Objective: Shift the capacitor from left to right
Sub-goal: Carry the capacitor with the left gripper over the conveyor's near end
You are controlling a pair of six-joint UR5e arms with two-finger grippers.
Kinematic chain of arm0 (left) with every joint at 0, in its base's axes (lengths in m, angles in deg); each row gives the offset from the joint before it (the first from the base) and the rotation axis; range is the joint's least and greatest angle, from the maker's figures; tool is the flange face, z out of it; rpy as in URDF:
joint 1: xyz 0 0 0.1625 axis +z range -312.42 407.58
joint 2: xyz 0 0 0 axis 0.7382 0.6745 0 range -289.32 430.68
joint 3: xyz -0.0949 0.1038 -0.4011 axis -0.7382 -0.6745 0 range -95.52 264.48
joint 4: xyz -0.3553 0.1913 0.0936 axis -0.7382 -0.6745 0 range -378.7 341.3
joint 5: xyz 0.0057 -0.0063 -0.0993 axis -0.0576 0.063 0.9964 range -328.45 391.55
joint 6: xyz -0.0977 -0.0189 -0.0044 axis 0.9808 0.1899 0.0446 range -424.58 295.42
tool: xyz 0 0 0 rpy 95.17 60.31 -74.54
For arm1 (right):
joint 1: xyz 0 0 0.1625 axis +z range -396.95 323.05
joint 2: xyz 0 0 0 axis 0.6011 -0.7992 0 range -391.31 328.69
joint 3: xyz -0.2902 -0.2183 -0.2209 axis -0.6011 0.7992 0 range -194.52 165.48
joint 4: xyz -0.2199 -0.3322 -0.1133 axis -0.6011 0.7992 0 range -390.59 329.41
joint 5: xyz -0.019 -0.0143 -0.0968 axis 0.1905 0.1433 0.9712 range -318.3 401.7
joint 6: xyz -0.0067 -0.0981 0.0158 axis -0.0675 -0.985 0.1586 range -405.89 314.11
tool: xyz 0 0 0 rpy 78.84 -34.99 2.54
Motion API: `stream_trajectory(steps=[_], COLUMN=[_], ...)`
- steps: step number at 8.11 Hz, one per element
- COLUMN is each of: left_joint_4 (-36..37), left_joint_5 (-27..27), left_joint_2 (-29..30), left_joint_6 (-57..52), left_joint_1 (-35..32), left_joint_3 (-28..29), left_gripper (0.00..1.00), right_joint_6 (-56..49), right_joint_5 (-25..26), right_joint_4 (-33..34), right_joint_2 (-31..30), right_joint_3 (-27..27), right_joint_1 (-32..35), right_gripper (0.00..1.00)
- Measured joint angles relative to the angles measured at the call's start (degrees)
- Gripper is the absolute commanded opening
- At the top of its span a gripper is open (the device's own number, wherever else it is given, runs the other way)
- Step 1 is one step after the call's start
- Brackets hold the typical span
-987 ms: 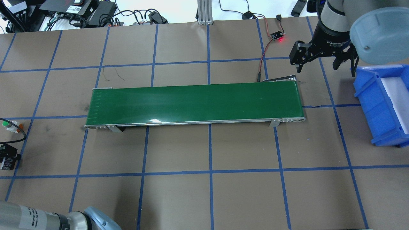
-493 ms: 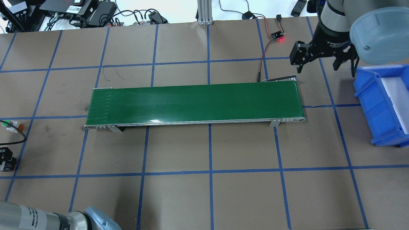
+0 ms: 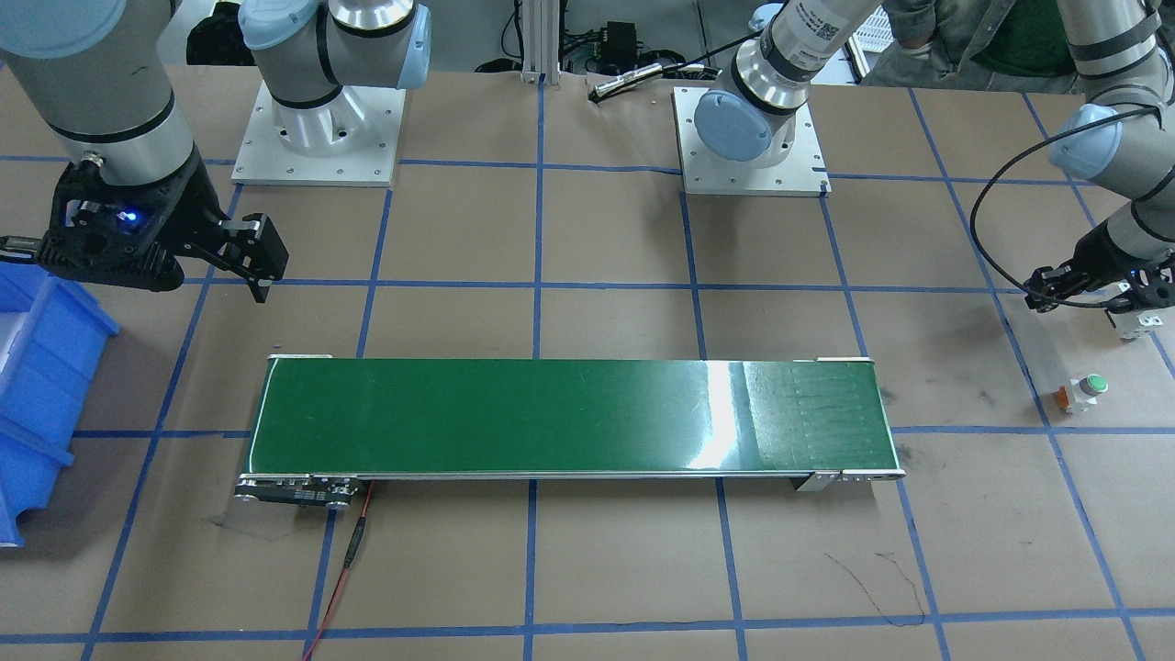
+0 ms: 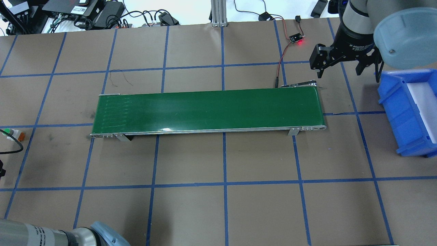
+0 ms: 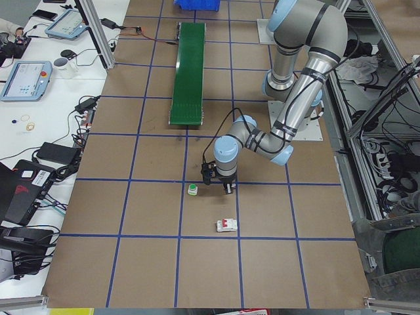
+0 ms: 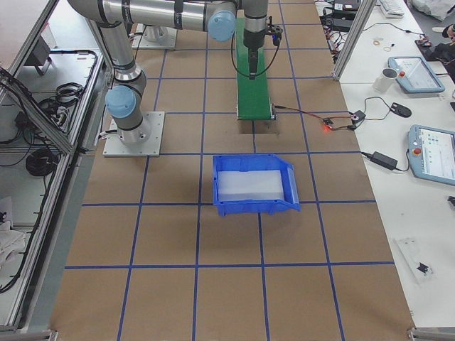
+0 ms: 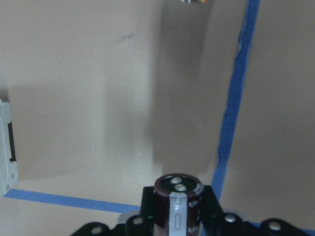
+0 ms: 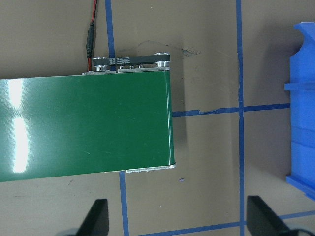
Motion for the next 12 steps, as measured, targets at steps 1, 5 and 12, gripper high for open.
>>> stream_trajectory(steps=[1,5,12], left_joint_4=[-3.1,-18.3,-22.0], left_joint_5=[-0.8,-1.3,1.4], left_joint_2=[-3.0,-10.7,-9.7], left_joint_6=[0.8,11.0,41.0], left_joint_1=[-1.6,-13.7,-35.7], left_joint_3=[0.0,5.1,9.2], left_gripper=[0.0,0.0,0.09], right_joint_6=[0.0,-0.1,-0.1], right_joint_5=[0.0,0.2,0.2], right_joint_4=[0.0,0.2,0.1], right_joint_2=[0.0,-0.1,-0.2], right_joint_3=[0.0,0.1,0.1], right_joint_1=[0.0,0.0,0.0], right_gripper=[1.0,1.0,1.0])
